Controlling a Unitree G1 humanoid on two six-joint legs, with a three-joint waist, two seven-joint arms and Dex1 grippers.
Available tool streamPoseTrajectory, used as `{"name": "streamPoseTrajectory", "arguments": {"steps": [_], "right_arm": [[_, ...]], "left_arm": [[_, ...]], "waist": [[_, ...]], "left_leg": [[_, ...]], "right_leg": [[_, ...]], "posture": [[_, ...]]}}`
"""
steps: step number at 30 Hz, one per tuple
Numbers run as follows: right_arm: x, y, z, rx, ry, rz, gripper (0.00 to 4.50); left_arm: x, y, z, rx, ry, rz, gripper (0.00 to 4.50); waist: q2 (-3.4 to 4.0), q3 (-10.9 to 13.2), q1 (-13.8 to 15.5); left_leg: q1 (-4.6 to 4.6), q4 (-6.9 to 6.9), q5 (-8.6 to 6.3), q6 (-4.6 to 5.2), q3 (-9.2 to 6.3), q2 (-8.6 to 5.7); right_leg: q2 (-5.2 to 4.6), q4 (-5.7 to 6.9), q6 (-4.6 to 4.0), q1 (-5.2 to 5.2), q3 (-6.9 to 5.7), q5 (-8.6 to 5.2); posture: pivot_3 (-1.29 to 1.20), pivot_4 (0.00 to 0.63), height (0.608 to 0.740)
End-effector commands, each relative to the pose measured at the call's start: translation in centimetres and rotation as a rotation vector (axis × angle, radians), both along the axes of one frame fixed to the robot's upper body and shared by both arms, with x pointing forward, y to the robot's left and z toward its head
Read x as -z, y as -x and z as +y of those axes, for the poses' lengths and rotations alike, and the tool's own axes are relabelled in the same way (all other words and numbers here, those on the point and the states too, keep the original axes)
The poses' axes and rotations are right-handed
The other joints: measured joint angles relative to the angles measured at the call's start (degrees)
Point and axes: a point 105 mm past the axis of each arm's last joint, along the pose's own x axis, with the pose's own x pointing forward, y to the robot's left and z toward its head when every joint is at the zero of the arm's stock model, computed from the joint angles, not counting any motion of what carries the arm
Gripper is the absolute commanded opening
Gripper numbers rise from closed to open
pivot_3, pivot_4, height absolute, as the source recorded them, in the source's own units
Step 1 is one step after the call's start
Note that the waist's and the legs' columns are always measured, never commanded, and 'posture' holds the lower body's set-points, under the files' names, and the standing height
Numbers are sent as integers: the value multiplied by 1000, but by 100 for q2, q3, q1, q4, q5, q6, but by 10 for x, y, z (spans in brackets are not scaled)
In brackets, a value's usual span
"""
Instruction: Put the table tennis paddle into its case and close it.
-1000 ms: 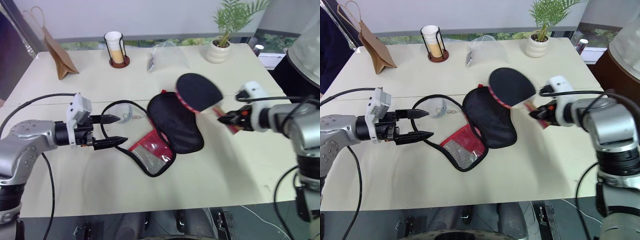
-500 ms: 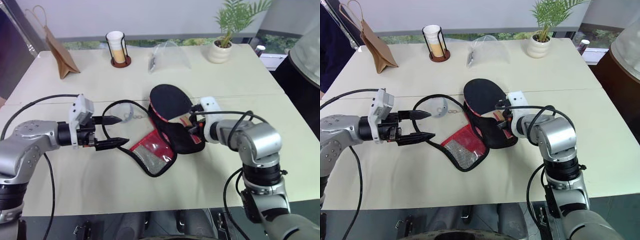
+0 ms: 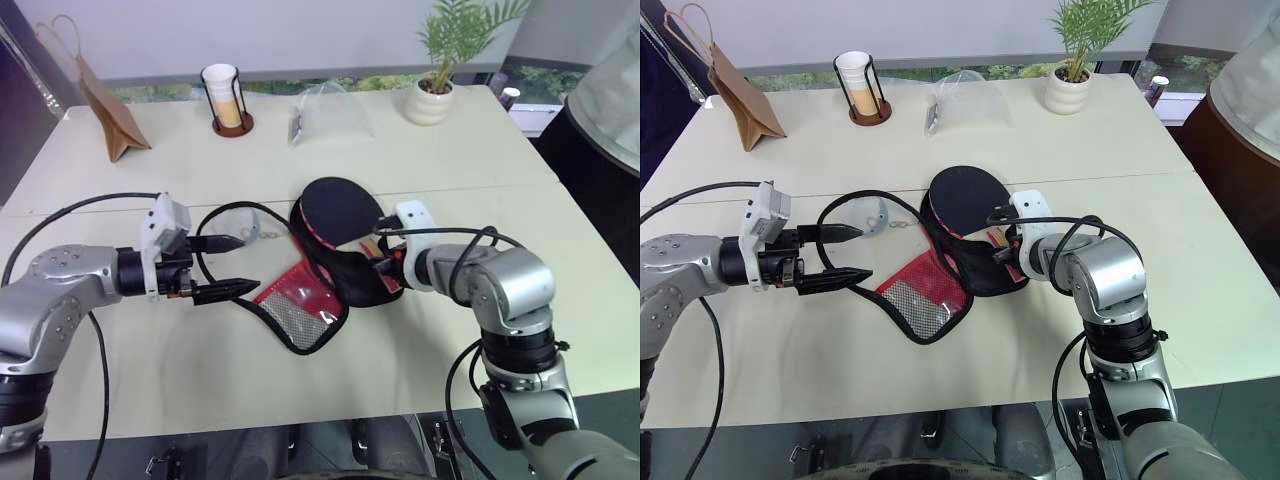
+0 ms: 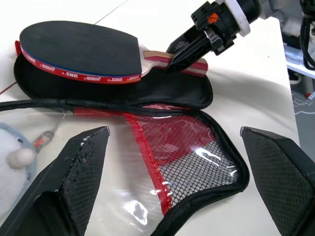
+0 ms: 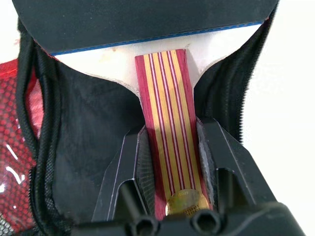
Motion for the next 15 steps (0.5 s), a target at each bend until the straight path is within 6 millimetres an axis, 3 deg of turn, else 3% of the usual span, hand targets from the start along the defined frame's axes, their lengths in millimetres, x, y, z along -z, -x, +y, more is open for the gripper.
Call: {"name": "streamPoseTrajectory", "arguments": {"steps": [1,5,12,13,15], "right_arm": [[-10,0,5,-19,-11,-32,808],[-10,-1,9,-25,-16,-28,808],[-13,-2,12,-46,5,-50,4188],[-17,-2,13,-63,5,-69,4485],[-36,1,17,-143,-48,-116,4485]], "left_arm": [[-13,2,2,-3,-2,-60,4414],[-13,2,3,-6,-3,-61,4414],[-12,4,5,-15,-4,-55,4414],[-11,4,6,-18,-7,-52,4414],[-11,6,13,-31,-24,-45,4414]], "waist": [[0,0,0],[0,0,4],[0,0,2],[0,0,1],[0,0,1]], "left_leg": [[0,0,0,0,0,0],[0,1,0,0,0,0],[0,1,0,0,0,0],[0,1,0,0,0,0],[0,1,0,0,0,0]], "right_leg": [[0,0,0,0,-1,0],[0,0,0,0,-1,0],[0,0,0,1,-2,0],[0,0,0,1,-2,0],[-1,0,0,1,-2,0]], "posture": [[0,150,734],[0,150,734],[0,150,734],[0,150,734],[0,150,734]]}}
